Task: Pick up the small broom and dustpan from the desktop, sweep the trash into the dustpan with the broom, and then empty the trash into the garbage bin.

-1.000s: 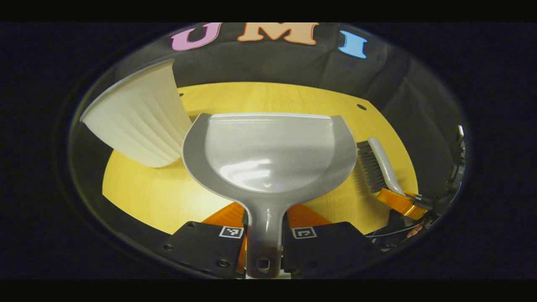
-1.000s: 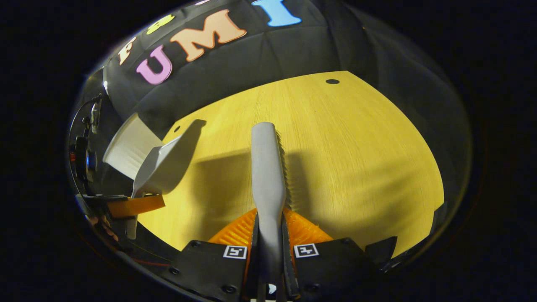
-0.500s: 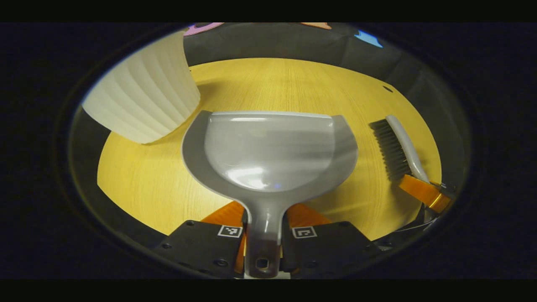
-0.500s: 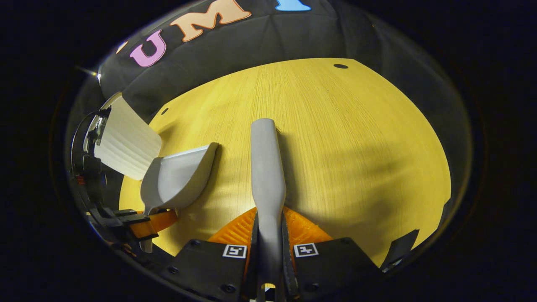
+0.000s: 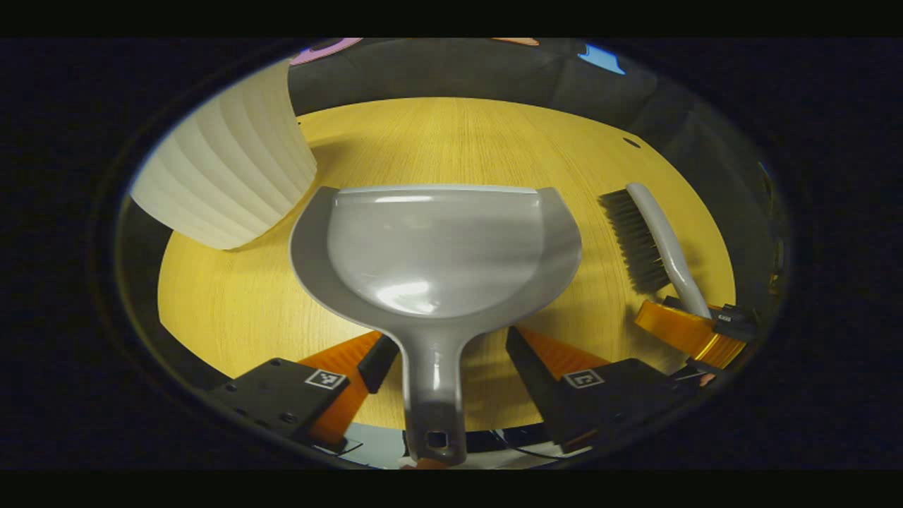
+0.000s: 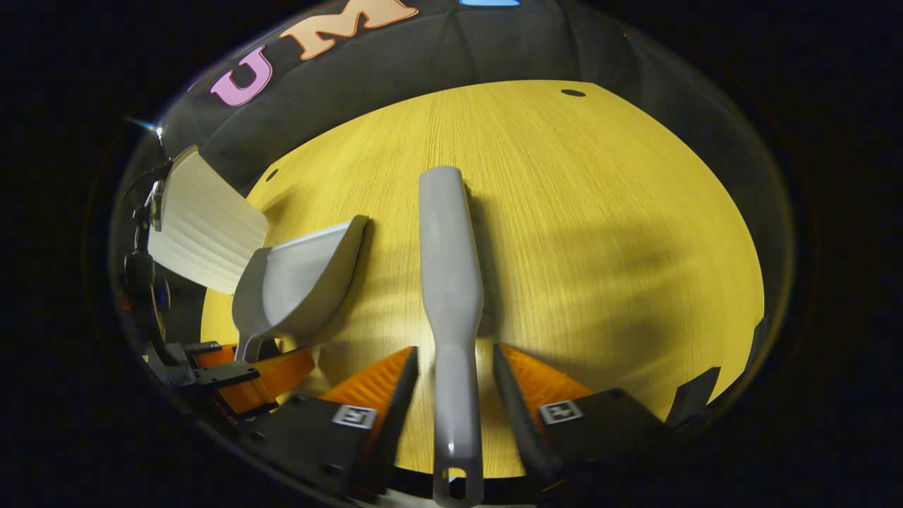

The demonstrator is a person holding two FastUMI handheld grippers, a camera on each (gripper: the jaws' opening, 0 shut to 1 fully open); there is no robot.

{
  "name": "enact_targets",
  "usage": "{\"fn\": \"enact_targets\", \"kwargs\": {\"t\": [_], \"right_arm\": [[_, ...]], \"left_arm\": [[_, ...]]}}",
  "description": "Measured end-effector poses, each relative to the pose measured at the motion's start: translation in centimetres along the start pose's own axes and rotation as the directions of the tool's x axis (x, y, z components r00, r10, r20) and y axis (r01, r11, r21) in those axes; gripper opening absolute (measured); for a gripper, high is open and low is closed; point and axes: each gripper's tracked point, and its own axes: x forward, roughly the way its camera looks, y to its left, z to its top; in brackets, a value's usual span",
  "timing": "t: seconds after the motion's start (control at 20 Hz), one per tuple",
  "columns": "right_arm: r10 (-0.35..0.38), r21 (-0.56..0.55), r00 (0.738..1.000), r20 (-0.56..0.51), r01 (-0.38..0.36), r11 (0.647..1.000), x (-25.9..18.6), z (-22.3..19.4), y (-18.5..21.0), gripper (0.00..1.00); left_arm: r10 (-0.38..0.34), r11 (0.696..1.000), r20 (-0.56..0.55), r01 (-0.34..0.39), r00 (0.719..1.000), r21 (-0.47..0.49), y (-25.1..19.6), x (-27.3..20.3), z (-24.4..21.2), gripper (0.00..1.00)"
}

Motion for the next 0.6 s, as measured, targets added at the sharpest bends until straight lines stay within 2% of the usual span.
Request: {"fn": "enact_targets", "kwargs": {"t": [0.05,0.1,0.3,0.35,0.4,0.45,0.5,0.6], "right_arm": [[0.002,0.000,1.000,0.004,-0.002,1.000,-0.2,0.0,0.0,0.96],[0.004,0.003,1.000,0.012,-0.004,1.000,-0.4,0.3,0.0,1.00],[0.053,0.022,0.995,0.085,-0.055,0.998,-4.5,1.8,1.0,1.00],[0.073,0.024,0.989,0.125,-0.077,0.997,-6.2,2.7,1.4,0.96],[0.084,0.026,0.981,0.175,-0.090,0.996,-8.2,3.7,1.7,0.99],[0.072,0.028,0.967,0.245,-0.082,0.996,-10.3,4.8,1.8,0.99],[0.054,0.037,0.941,0.334,-0.071,0.997,-12.9,6.0,1.8,1.00],[0.071,0.036,0.849,0.523,-0.105,0.994,-18.4,8.2,3.1,0.99]], "left_arm": [[0.007,1.000,0.003,-0.007,1.000,0.003,0.3,-0.6,-0.1,0.99],[0.010,1.000,0.008,-0.011,1.000,0.006,0.4,-1.2,-0.1,0.96],[0.001,1.000,0.074,-0.003,0.997,0.025,-0.6,-5.9,0.3,0.96],[0.001,0.999,0.116,-0.006,0.993,0.039,-0.8,-7.9,1.1,0.96],[0.003,0.998,0.154,-0.013,0.988,0.059,-1.1,-10.1,2.1,0.96],[0.012,0.997,0.189,-0.027,0.982,0.074,-1.4,-12.5,2.7,0.96],[0.012,0.996,0.235,-0.033,0.972,0.088,-1.6,-15.3,3.8,0.96],[0.018,0.996,0.385,-0.052,0.923,0.078,-1.8,-21.8,6.6,0.96]]}}
